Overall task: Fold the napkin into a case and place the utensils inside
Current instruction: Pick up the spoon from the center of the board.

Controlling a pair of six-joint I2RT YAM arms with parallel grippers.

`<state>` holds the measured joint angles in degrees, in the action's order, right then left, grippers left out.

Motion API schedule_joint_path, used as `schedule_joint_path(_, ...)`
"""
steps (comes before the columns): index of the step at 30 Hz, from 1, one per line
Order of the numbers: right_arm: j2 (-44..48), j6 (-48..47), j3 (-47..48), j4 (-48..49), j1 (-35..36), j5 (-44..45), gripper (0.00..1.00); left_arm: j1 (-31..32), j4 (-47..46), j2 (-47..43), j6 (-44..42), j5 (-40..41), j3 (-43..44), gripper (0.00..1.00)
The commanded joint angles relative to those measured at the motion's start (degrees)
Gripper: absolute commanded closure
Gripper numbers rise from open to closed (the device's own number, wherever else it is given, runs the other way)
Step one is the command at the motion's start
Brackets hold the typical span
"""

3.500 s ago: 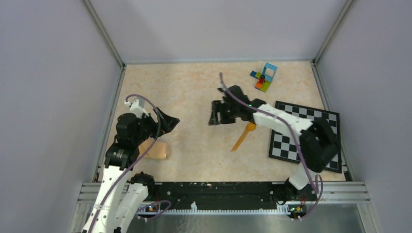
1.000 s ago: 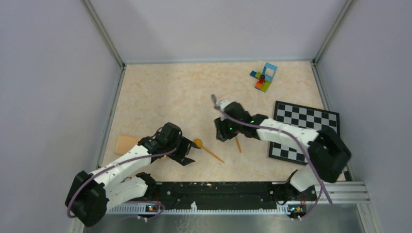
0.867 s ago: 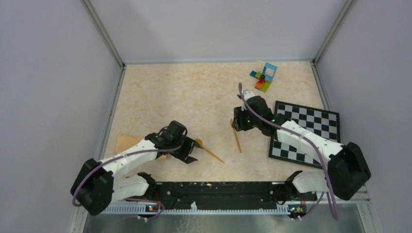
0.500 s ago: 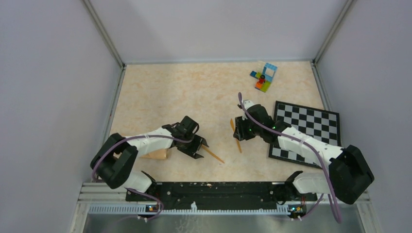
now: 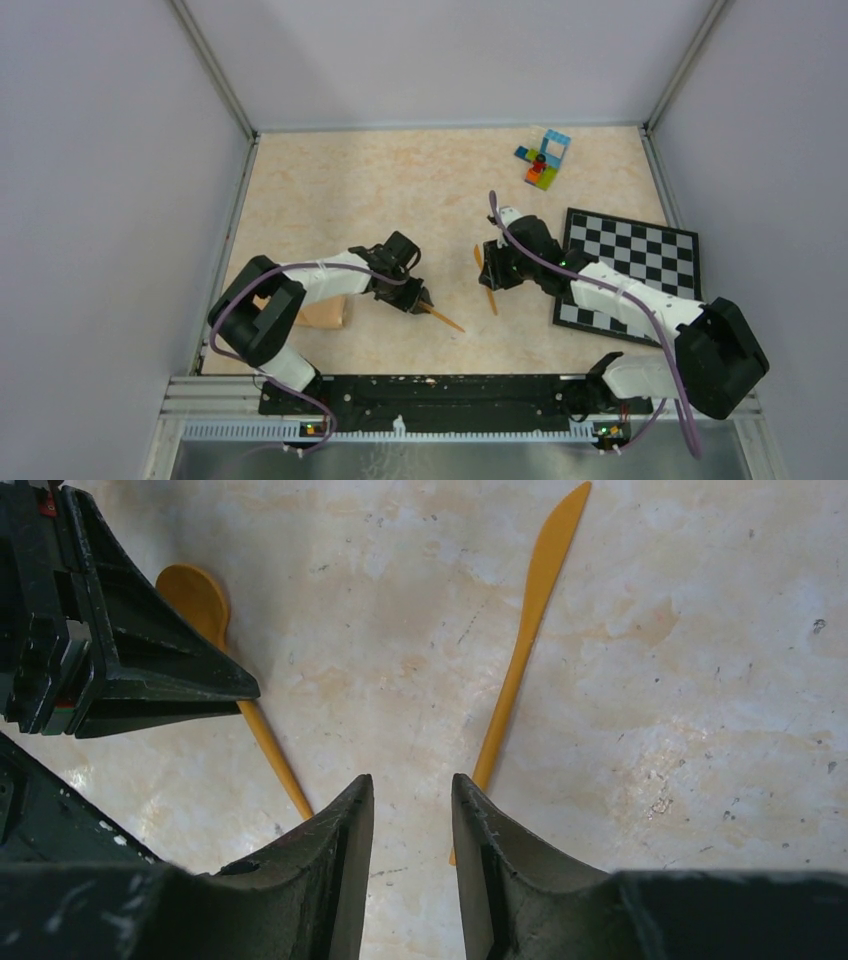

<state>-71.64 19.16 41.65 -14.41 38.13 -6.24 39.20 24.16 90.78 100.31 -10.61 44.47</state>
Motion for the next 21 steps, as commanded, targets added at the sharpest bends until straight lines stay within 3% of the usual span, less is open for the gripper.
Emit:
schedule_joint_path(1, -0.9, 0.2, 0.4, 2.9, 0.3, -1.3, 0.67, 0.2, 6.7, 2.4, -2.1, 4.8, 2.4, 0.75)
schedule_joint_path(6, -1.1, 1.2, -0.1, 4.5, 0.3, -3.0, 0.70, 0.2, 11.9, 3.8, -2.7, 4.7, 4.2, 0.73)
schedule_joint_path(11, -1.5, 1.2, -0.4, 5.6, 1.7, -2.8, 0.71, -0.2, 14.4, 4.5, -4.9, 6.8, 5.6, 1.00)
schedule_joint_path(15, -2.9, 0.9, 0.6, 5.7, 2.3, -3.2, 0.70, -1.9, 21.1, 2.5, -11.3, 9.4, 11.0, 1.00)
schedule_joint_path(17, -4.2, 1.4, 1.6, 6.3, 2.9, -4.2, 0.70, -4.1, 27.0, -1.3, -16.7, 10.0, 14.0, 1.00)
schedule_joint_path(21, -8.2, 5.0, 3.5, 13.1, 6.0, -10.8, 0.63, -17.9, 32.0, -12.3, -32.8, 6.3, 15.6, 1.00)
